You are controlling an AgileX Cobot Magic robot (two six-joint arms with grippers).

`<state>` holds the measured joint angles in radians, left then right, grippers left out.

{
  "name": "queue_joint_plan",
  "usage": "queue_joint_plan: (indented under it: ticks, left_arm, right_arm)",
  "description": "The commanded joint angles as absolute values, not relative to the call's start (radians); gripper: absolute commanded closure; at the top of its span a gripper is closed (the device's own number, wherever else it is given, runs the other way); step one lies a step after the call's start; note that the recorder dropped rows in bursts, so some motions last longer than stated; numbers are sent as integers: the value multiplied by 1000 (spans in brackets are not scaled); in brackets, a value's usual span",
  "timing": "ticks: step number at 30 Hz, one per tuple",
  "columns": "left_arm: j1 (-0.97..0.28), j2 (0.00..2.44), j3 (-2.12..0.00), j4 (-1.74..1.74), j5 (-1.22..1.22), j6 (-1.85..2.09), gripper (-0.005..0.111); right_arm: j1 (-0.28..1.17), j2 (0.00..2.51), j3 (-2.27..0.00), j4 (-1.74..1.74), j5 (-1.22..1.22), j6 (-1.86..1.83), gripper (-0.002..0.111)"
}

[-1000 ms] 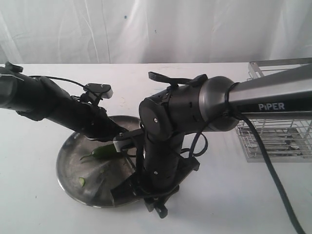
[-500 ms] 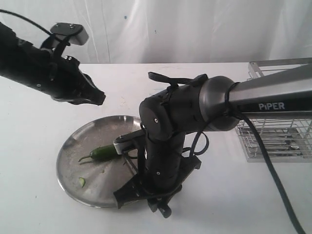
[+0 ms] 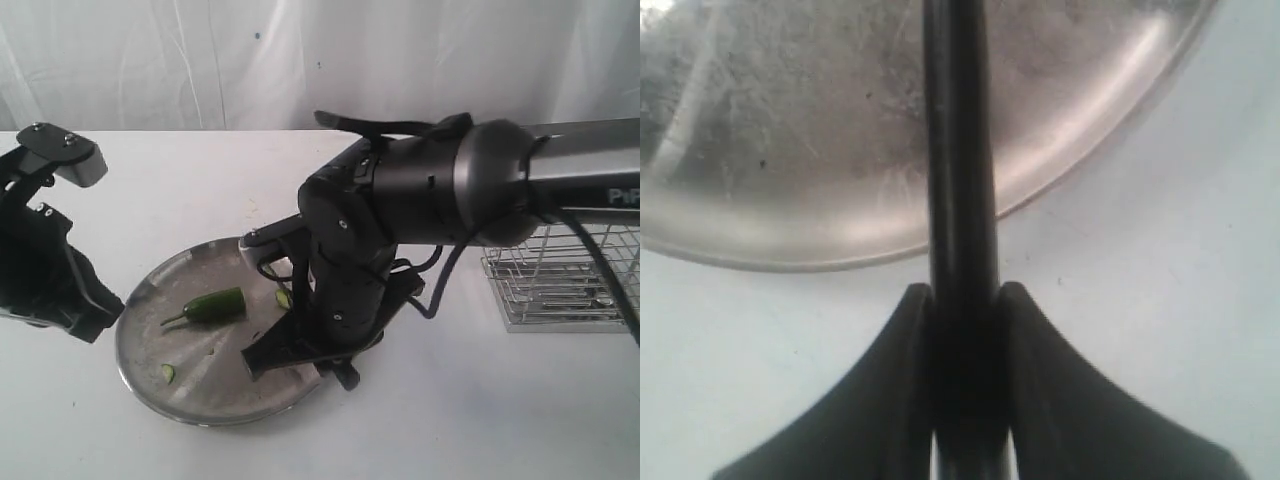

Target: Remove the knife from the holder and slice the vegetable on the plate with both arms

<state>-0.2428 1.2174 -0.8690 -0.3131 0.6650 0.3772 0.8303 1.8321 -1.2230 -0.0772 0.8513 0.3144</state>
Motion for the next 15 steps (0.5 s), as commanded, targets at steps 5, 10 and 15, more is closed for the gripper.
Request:
queue_joint_plan:
  ticks: [5,10,15]
  left_arm:
    - [-245,1209,-776,-448,481,374,107]
    - [-246,1309,-776,-460,255,401,107]
    - [-252,1450,-919,-461,236,426,104]
  right_arm:
    - [825,1656,-1223,-74,939,290,108]
    - [827,1686,-1219,67,935,215,108]
    - [827,1776,-1222,220,874,120,108]
